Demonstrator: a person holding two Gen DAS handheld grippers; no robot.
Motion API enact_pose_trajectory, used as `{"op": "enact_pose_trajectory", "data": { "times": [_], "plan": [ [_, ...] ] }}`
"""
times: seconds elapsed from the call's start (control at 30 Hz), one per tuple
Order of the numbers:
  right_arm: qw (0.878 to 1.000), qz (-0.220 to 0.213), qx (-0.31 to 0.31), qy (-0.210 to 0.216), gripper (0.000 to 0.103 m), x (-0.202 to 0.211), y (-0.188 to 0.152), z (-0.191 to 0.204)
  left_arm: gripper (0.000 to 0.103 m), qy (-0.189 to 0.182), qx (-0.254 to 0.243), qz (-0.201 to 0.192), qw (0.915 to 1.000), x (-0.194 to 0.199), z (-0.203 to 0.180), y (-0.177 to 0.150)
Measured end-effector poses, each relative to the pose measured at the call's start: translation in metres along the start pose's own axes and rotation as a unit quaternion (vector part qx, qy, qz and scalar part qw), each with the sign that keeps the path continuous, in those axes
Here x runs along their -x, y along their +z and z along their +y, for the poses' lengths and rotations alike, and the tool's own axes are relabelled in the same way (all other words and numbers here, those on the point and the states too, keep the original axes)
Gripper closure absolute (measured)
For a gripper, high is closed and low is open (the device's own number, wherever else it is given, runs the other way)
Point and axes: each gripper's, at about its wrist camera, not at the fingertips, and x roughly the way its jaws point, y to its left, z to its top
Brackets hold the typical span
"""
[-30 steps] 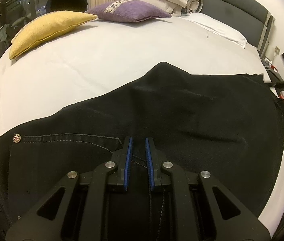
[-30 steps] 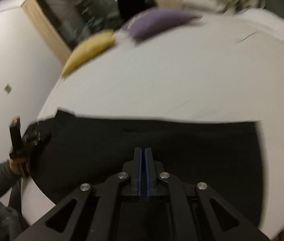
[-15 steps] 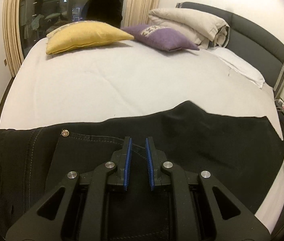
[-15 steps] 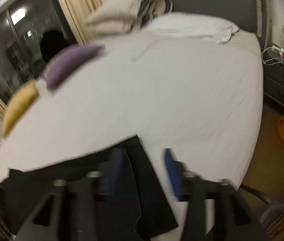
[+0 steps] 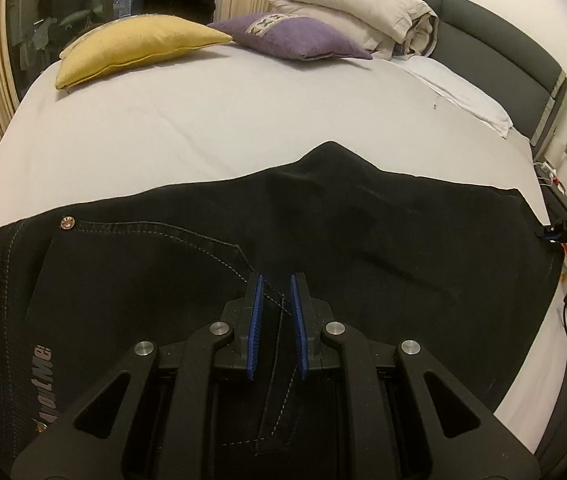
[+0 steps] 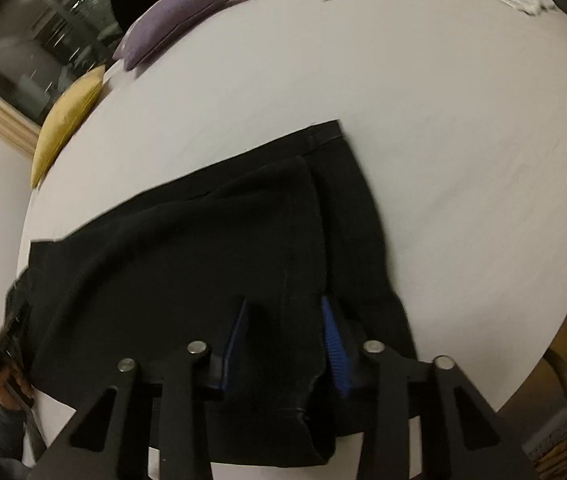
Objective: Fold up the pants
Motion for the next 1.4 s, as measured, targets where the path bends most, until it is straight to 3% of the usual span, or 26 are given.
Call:
{"op": "enact_pose_trajectory", "data": {
  "times": [0.07, 0.13, 0.3, 0.6, 0.7, 0.77, 0.87, 1.1, 1.2, 1.4],
  "plan": [
    [1.0, 0.009, -0.004, 0.004, 0.087, -0.002, -0.005, -0.002, 0.09, -0.002, 0.0, 0.001, 1.0, -0.001, 0.0, 0.0],
    [1.0, 0.016, -0.009, 0.015, 0.09, -0.002, -0.001, -0.006, 0.09, -0.003, 0.001, 0.002, 1.0, -0.002, 0.0, 0.0],
    [0.996, 0.001, -0.053, 0.07, 0.09, 0.01, -0.006, -0.028, 0.09, -0.005, 0.004, 0.002, 1.0, -0.002, 0.001, 0.0],
    [0.99, 0.014, -0.087, 0.114, 0.089, 0.024, -0.02, -0.054, 0.09, -0.004, 0.005, 0.004, 1.0, -0.001, 0.002, 0.001],
    [0.985, 0.029, -0.099, 0.14, 0.08, 0.026, -0.024, -0.062, 0.09, -0.004, 0.005, 0.004, 1.0, -0.002, 0.002, 0.0],
    [0.983, 0.047, -0.1, 0.15, 0.067, 0.022, -0.026, -0.06, 0.09, -0.003, 0.005, 0.003, 1.0, -0.002, 0.003, 0.0],
    [0.979, 0.05, -0.105, 0.168, 0.064, 0.022, -0.027, -0.06, 0.09, -0.003, 0.006, 0.003, 1.0, -0.002, 0.004, 0.0],
    [0.976, 0.067, -0.08, 0.193, 0.065, 0.014, -0.024, -0.044, 0.09, -0.003, 0.006, 0.003, 1.0, -0.003, 0.003, 0.0],
    [0.97, 0.068, -0.113, 0.203, 0.065, 0.001, -0.016, -0.05, 0.09, -0.002, 0.006, 0.004, 1.0, -0.003, 0.003, 0.0],
    [0.956, 0.03, -0.137, 0.259, 0.064, -0.008, -0.002, -0.055, 0.09, -0.002, 0.005, 0.007, 1.0, -0.005, 0.004, 0.0]
  ]
}}
